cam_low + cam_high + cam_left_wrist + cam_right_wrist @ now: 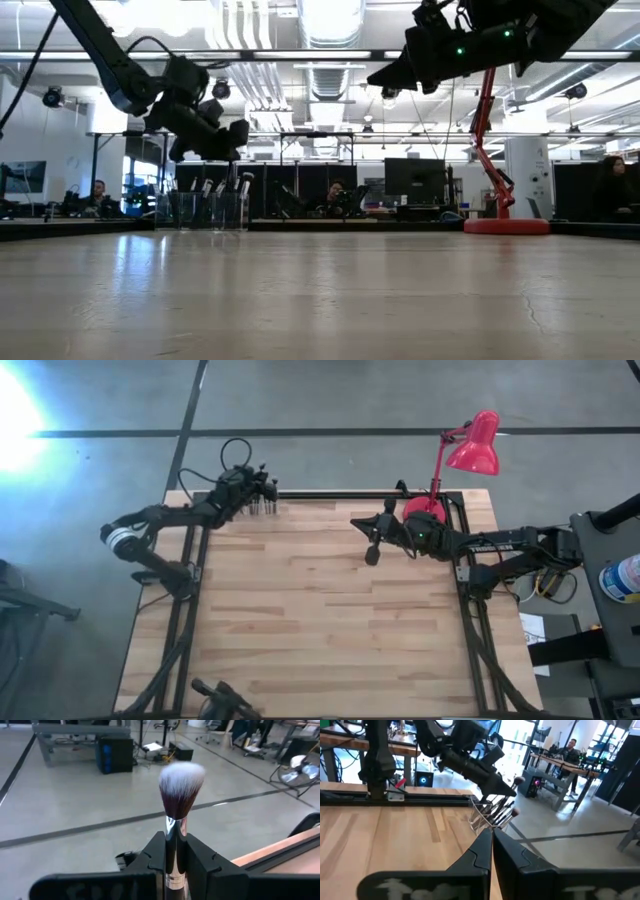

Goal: Pick & Place Makeup Brushes
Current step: Put the powder brush into the transparent organizer, then return to Home Position

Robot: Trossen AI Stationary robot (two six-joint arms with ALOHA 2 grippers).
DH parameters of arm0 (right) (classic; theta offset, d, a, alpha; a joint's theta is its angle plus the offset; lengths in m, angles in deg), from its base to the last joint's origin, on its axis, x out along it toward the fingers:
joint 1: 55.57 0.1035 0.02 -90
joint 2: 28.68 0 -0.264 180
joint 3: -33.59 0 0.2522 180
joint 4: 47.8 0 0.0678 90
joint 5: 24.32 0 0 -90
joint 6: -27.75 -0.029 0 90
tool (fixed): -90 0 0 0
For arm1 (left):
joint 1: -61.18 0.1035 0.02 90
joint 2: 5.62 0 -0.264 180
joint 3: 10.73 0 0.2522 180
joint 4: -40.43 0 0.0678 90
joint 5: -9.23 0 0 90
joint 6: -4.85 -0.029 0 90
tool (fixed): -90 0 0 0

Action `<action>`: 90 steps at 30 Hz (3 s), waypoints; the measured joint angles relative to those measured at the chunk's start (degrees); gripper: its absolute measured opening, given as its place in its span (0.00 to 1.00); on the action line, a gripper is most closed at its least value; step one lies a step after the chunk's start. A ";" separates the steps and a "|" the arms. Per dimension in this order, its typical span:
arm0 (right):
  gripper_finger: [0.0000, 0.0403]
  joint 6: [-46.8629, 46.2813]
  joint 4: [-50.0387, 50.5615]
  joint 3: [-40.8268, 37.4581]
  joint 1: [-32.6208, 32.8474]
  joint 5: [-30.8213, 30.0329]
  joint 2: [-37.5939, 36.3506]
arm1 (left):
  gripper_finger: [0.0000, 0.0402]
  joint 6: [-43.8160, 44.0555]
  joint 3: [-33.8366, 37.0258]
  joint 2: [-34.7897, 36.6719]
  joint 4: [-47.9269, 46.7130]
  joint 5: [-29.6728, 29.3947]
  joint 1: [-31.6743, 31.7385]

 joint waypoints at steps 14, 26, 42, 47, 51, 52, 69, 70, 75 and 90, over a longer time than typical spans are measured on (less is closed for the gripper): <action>0.02 0.18 0.34 -0.02 0.02 0.02 0.07 | 0.09 3.44 0.00 -7.20 2.83 0.42 0.71; 0.02 -0.99 1.70 -0.43 0.11 0.44 0.11 | 0.29 6.05 0.00 -7.36 -0.03 1.48 0.64; 0.02 -3.19 1.16 -6.01 -3.00 15.99 -2.60 | 0.25 0.38 4.75 15.46 -16.05 9.10 -5.50; 0.02 -2.44 -2.00 -11.83 -4.31 16.37 -7.94 | 0.07 0.28 14.93 25.05 -8.26 9.62 -13.48; 0.02 -2.15 -2.57 -16.61 -4.99 18.09 -14.27 | 0.01 -0.09 22.44 31.93 -2.36 9.65 -19.58; 0.02 -2.11 -2.59 -17.80 -5.18 19.05 -16.09 | 0.01 -0.09 23.70 33.66 -1.87 9.64 -20.77; 0.02 -5.30 3.97 -34.47 -5.49 19.26 -52.63 | 0.00 -0.07 33.21 56.06 -4.26 13.79 -26.19; 0.02 -5.49 5.51 -34.81 -5.46 19.22 -54.89 | 0.00 -0.02 33.99 57.20 -4.34 13.79 -26.17; 0.02 -6.51 17.25 -34.79 -5.48 17.52 -65.85 | 0.00 0.26 35.79 62.32 -8.90 13.73 -26.28; 0.02 -4.79 30.80 -34.79 -5.34 11.36 -70.27 | 0.00 -5.83 35.82 77.60 -32.45 6.54 -26.31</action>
